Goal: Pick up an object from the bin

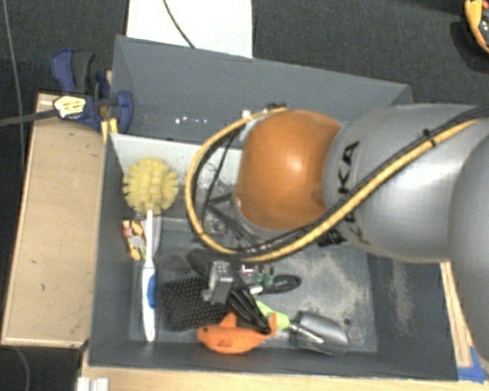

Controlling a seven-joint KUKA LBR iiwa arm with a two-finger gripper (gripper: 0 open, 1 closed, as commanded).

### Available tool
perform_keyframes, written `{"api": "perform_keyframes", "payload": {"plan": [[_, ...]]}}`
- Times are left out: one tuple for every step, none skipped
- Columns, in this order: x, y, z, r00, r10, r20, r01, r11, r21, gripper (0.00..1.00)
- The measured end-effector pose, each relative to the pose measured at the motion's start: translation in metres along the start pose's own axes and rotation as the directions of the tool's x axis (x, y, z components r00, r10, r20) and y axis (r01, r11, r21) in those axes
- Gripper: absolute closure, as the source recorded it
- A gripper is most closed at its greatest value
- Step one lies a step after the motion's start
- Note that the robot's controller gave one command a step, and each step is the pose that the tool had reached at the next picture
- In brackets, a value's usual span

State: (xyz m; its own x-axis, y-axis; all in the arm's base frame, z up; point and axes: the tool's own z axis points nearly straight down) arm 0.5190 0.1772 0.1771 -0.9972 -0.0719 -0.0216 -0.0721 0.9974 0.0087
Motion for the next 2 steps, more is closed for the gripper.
{"api": "perform_keyframes", "payload": {"plan": [[-0.002, 0.000, 0.009, 1.000, -0.004, 0.007, 0.004, 1.000, -0.002, 0.00], [-0.026, -0.034, 0.026, 0.996, -0.090, 0.009, 0.090, 0.996, -0.002, 1.00]]}}
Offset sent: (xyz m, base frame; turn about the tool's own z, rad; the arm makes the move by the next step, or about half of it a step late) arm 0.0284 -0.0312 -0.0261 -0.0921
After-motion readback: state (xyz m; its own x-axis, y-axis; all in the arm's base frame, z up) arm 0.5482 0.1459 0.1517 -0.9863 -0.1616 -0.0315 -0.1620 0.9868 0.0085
